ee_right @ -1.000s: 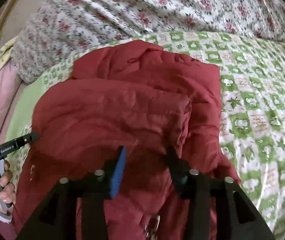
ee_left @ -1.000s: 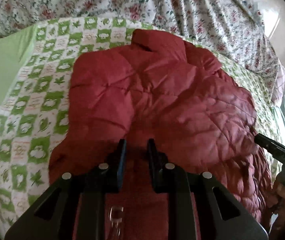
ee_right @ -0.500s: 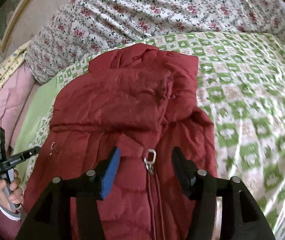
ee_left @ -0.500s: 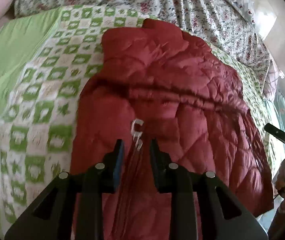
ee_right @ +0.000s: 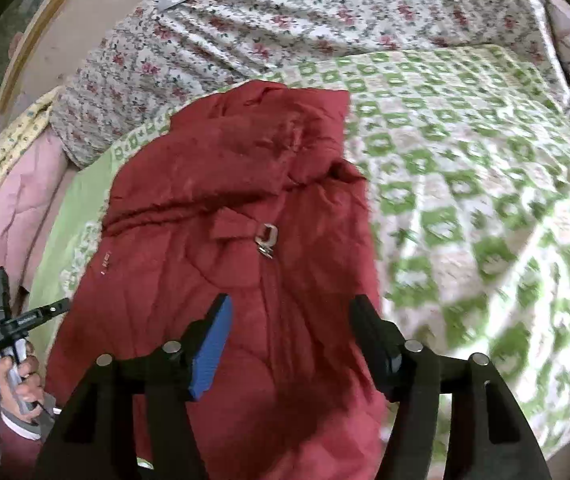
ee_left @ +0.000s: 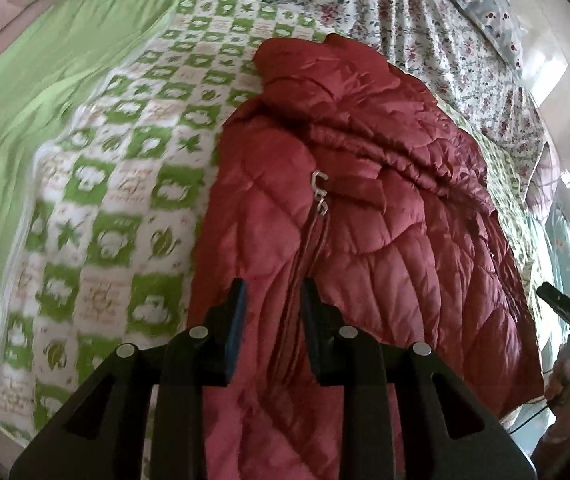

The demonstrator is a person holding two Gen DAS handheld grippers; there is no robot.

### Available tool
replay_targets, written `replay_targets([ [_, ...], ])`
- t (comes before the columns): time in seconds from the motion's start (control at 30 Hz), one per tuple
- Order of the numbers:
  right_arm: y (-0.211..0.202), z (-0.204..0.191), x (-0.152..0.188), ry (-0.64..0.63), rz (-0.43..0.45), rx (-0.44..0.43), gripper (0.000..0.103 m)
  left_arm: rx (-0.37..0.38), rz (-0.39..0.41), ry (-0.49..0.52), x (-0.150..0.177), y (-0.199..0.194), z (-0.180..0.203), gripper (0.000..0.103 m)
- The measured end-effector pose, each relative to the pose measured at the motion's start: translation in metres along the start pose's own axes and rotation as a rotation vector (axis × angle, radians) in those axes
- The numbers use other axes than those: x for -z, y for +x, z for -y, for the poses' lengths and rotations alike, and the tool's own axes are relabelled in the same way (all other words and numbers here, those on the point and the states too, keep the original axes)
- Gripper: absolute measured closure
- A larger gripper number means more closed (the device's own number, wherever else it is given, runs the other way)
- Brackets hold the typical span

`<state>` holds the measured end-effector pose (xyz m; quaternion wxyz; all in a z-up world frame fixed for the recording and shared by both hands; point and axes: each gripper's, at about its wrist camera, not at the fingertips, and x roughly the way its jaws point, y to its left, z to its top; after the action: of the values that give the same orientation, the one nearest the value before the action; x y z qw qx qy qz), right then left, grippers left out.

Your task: Fold large clothes

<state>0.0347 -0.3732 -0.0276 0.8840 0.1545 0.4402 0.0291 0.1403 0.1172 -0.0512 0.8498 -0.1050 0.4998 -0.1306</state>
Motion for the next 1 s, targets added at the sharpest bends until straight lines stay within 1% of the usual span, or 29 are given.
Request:
replay_targets([
  [0.1, -0.009, 0.009, 0.011, 0.011, -0.002, 0.027, 0.035, -0.001, 0.001, -0.02, 0.011, -0.006, -0.007, 0.078],
  [0.13, -0.011, 0.012, 0.016, 0.017, -0.005, 0.03, 0.034, 0.0, 0.002, -0.024, 0.013, -0.008, -0.009, 0.073],
  [0.17, -0.013, 0.014, 0.019, 0.022, -0.01, 0.033, 0.034, 0.0, 0.004, -0.028, 0.016, -0.01, -0.01, 0.065],
  [0.23, -0.016, 0.017, 0.027, 0.025, -0.02, 0.04, 0.03, -0.006, 0.011, -0.032, 0.02, -0.015, -0.012, 0.056],
  [0.37, -0.017, 0.014, 0.04, 0.014, -0.044, 0.035, 0.029, 0.001, 0.01, -0.035, 0.029, -0.021, -0.016, 0.055],
  [0.4, -0.017, 0.013, 0.043, 0.012, -0.049, 0.036, 0.029, 0.003, 0.006, -0.035, 0.031, -0.022, -0.017, 0.053],
  [0.47, -0.015, 0.01, 0.05, 0.004, -0.064, 0.032, 0.028, -0.001, 0.005, -0.036, 0.035, -0.023, -0.018, 0.045],
  [0.6, -0.011, 0.006, 0.066, -0.017, -0.107, 0.025, 0.029, 0.006, -0.006, -0.047, 0.044, -0.025, -0.023, 0.045],
  [0.67, -0.011, 0.005, 0.073, -0.03, -0.12, 0.03, 0.03, 0.002, -0.012, -0.051, 0.048, -0.025, -0.025, 0.045],
  [0.7, -0.011, 0.006, 0.077, -0.029, -0.124, 0.03, 0.036, 0.003, -0.015, -0.051, 0.05, -0.026, -0.027, 0.045],
  [0.73, -0.012, 0.009, 0.081, -0.025, -0.131, 0.023, 0.052, 0.007, -0.02, -0.052, 0.052, -0.026, -0.028, 0.045],
  [0.77, -0.013, 0.013, 0.085, -0.02, -0.144, 0.009, 0.059, 0.01, -0.024, -0.052, 0.054, -0.026, -0.028, 0.045],
  [0.83, -0.017, 0.019, 0.091, -0.002, -0.148, -0.018, 0.067, 0.018, -0.036, -0.053, 0.059, -0.024, -0.03, 0.045],
  [0.93, -0.023, 0.027, 0.094, 0.021, -0.149, -0.058, 0.073, 0.032, -0.055, -0.054, 0.065, -0.022, -0.032, 0.045],
  [1.0, -0.026, 0.028, 0.096, 0.029, -0.146, -0.073, 0.075, 0.049, -0.063, -0.056, 0.069, -0.022, -0.033, 0.045],
])
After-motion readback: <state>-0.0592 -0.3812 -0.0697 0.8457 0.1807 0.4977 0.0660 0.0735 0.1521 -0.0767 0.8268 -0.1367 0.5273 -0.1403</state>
